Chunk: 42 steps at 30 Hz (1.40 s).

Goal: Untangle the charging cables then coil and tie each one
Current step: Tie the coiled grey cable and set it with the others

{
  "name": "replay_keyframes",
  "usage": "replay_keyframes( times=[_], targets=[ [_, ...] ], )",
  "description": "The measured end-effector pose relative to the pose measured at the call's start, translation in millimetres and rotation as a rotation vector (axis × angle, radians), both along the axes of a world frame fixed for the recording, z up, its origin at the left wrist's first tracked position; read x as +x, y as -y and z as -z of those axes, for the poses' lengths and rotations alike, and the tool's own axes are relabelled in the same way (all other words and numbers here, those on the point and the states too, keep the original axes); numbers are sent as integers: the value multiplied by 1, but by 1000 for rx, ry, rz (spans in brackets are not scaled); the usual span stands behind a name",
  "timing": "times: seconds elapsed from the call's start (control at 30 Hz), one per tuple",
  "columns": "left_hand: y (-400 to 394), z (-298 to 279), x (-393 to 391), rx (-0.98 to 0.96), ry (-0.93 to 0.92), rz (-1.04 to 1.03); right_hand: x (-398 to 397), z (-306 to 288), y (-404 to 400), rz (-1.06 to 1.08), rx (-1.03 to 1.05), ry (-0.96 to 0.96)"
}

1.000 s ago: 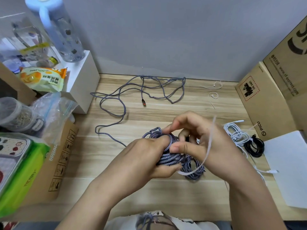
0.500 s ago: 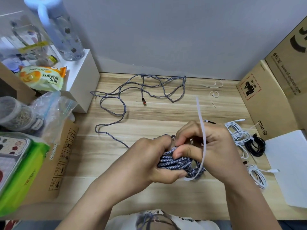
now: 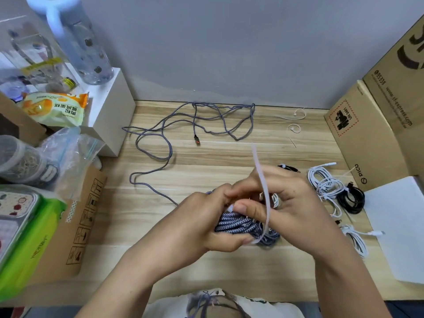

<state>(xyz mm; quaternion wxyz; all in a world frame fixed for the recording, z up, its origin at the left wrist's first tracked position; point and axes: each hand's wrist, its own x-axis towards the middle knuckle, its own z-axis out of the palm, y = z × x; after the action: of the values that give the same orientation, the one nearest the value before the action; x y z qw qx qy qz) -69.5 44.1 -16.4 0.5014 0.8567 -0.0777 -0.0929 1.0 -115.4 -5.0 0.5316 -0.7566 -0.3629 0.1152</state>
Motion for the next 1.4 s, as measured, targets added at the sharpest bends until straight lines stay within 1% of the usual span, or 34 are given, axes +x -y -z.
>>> replay_keyframes(
  times=[0.07,0.2,0.37,0.53,0.67,0.8,0.87,0.93,1.03,1.1,1.17,1.27,1.33,1.4],
  targets=[
    [-2,1,1,-22,49,-57,-3,2,0,6,38,0],
    [-8,3,4,-101,85,-159,-18,1,-1,63,254,-145],
    [-12,5,5,-231,48,-238,-34,5,-6,231,348,-109],
    [-14,6,5,-303,43,-260,-40,9,-10,205,545,-162],
    [-14,3,7,-371,58,-321,-42,8,-10,170,565,-132],
    [-14,-6,8,-644,8,-357,-45,8,-11,128,544,-89],
    [-15,-7,8,-710,-7,-367,-45,10,-13,102,515,-81],
    [-15,-7,8,-713,-27,-348,-45,14,-16,90,481,-78],
    [-11,-8,7,-725,-46,-267,-44,16,-20,83,473,-102],
    [-10,-6,8,-699,-41,-302,-44,15,-19,114,487,-122],
    [-10,0,9,-555,6,-360,-45,12,-17,168,483,-144],
    [-7,5,9,-311,41,-376,-47,6,-18,234,457,-189],
    [-5,6,8,-249,24,-373,-48,2,-19,255,458,-222],
    [-4,9,8,-232,10,-397,-51,-1,-19,252,462,-260]
  ],
)
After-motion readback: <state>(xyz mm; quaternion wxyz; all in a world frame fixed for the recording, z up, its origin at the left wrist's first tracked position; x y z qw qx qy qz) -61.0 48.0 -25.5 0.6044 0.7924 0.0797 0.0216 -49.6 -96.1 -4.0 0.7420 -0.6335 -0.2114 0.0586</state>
